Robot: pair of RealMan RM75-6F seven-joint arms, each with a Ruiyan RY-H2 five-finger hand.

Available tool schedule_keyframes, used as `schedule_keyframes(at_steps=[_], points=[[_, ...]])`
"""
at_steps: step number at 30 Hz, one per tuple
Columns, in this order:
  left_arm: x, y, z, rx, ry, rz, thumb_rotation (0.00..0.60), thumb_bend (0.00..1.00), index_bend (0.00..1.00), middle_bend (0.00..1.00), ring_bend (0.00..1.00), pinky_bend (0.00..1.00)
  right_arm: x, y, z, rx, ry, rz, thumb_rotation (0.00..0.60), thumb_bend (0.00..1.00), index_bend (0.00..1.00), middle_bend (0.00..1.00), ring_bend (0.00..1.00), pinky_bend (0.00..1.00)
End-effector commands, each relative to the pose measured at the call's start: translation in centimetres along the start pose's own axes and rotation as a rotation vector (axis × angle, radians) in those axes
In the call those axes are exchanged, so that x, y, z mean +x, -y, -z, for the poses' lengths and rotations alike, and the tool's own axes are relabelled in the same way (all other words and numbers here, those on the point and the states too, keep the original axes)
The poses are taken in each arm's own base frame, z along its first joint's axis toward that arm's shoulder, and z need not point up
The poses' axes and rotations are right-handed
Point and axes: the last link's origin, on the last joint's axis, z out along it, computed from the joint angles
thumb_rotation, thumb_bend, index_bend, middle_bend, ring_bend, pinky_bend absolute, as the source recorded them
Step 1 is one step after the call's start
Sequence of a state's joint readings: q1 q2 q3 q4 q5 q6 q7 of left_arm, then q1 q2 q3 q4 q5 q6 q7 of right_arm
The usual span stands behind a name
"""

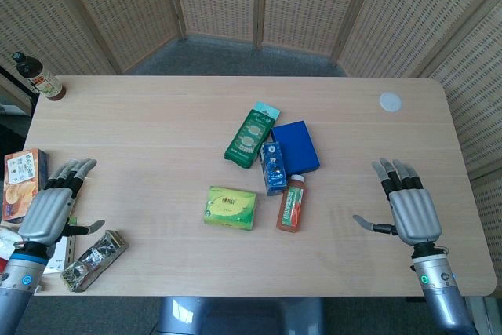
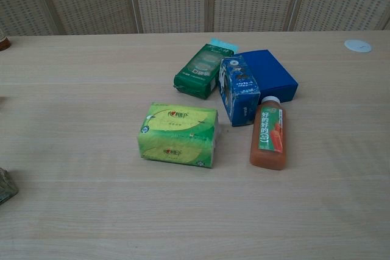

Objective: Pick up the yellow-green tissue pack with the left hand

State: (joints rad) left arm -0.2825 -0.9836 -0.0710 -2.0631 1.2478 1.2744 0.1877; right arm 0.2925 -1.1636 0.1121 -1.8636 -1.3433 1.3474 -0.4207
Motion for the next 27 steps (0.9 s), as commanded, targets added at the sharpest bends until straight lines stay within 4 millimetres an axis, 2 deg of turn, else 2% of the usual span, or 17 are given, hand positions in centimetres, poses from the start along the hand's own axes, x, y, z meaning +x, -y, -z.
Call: schedule_keyframes(at_steps=[1, 11, 15, 21, 27], points=[[-0.2, -0.1, -0.1, 0.001, 0.026, 0.003, 0.6, 0.1, 0.0, 0.0, 0.0, 0.0, -0.1, 0.0, 0.0, -0.004, 0.001, -0.01, 0.23, 0.17, 0.0, 0.0, 0.0, 0.0], [0.0, -0.8, -1.0, -0.028, 0.054, -0.01, 0.6, 0.1, 0.0, 0.0, 0.0, 0.0, -0.1, -0.4, 0.6, -0.018, -0.006, -0.028, 0.233, 0.17, 0.0, 0.0, 0.0, 0.0], [-0.6, -1.5, -1.6, -0.068, 0.097, -0.014, 0.6, 0.1, 0.0, 0.0, 0.0, 0.0, 0.0, -0.3, 0.8, -0.018, -0.005, -0.028, 0.234, 0.17, 0.0, 0.0, 0.0, 0.0], [-2.8, -3.1, -3.0, -0.133, 0.172, -0.047, 0.6, 0.1, 0.0, 0.0, 0.0, 0.0, -0.1, 0.2, 1.2, 0.0, 0.006, -0.038, 0.232, 0.17, 0.0, 0.0, 0.0, 0.0], [-6.5, -5.8, -5.5, -0.178, 0.234, -0.111, 0.6, 0.11, 0.0, 0.0, 0.0, 0.0, -0.5, 0.5, 2.0, 0.025, 0.022, -0.046, 0.233, 0.17, 0.0, 0.0, 0.0, 0.0]])
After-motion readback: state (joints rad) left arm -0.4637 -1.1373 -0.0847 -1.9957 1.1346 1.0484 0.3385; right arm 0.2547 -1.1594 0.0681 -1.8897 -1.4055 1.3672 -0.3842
